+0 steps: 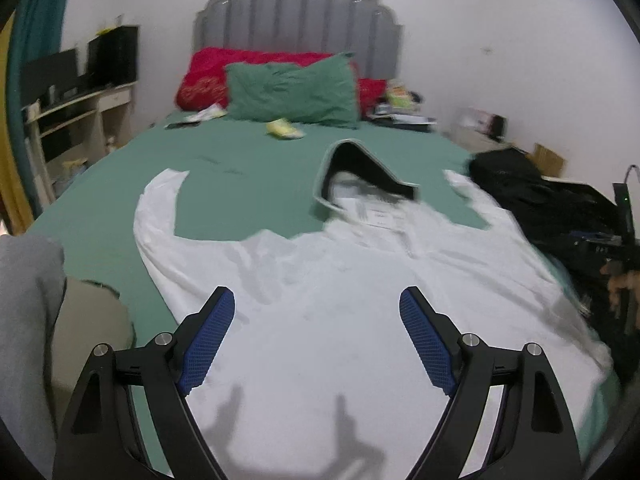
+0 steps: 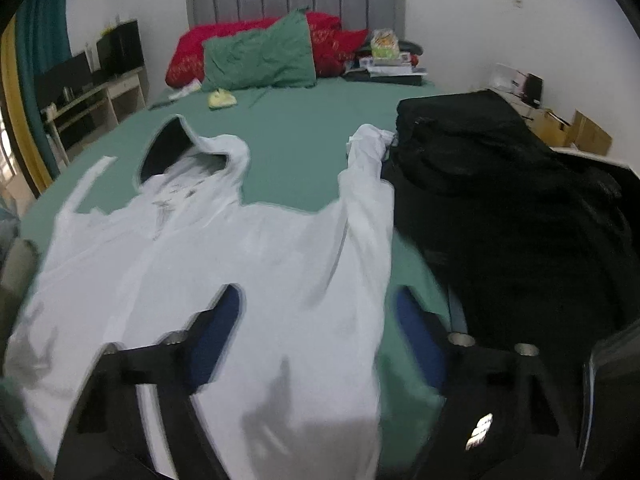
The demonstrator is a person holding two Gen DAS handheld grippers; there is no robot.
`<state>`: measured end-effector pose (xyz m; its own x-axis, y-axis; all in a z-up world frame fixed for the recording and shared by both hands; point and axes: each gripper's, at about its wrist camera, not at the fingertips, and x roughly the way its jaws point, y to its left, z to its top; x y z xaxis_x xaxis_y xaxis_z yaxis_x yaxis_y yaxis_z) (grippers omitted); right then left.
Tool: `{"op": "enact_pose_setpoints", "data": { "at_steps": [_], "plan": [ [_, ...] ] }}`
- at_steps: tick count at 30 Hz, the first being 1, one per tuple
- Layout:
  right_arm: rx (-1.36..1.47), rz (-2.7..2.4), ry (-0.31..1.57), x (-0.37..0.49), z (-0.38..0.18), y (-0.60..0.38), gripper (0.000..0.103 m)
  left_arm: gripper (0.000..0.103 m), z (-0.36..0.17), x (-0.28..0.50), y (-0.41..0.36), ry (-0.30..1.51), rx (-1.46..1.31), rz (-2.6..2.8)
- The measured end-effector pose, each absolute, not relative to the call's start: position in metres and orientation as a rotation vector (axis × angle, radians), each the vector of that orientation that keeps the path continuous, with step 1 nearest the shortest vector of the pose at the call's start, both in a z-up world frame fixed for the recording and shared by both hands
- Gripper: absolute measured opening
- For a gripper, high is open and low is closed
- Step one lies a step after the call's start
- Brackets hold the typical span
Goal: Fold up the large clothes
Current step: 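Reach the right gripper to a sleeve of the white shirt and close on it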
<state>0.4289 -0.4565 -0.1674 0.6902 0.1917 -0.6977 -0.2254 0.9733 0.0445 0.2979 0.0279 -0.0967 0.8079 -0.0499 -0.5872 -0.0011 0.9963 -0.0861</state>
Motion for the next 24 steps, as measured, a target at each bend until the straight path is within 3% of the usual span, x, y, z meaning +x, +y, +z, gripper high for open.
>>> {"op": "enact_pose_setpoints", "data": {
  "at_steps": [1,8,13,14,15,24],
  "plan": [
    [-0.067,0.237,0.789,0.454,-0.171,-0.454,0.053,0.087,-0.103,0.312,0.035,0.639,-0.092,-0.005],
    [-0.181,0.224,0.894,0.602,-0.201,-0.419,0.052,0.087,-0.143,0.365,0.079,0.723,-0.178,0.071],
    [-0.352,0.123,1.030,0.674,-0.253,-0.401,0.051,0.087,-0.157,0.373,0.102,0.777,-0.257,0.087],
    [-0.308,0.127,1.019,0.678,-0.250,-0.407,0.018,0.087,-0.158,0.375,0.104,0.784,-0.267,0.077],
    [-0.267,0.153,1.045,0.681,-0.247,-0.411,0.001,0.087,-0.159,0.376,0.107,0.792,-0.279,0.075],
    [0.066,0.704,0.735,0.552,-0.098,-0.460,0.002,0.087,-0.134,0.363,0.097,0.713,-0.271,0.039]
  ]
}}
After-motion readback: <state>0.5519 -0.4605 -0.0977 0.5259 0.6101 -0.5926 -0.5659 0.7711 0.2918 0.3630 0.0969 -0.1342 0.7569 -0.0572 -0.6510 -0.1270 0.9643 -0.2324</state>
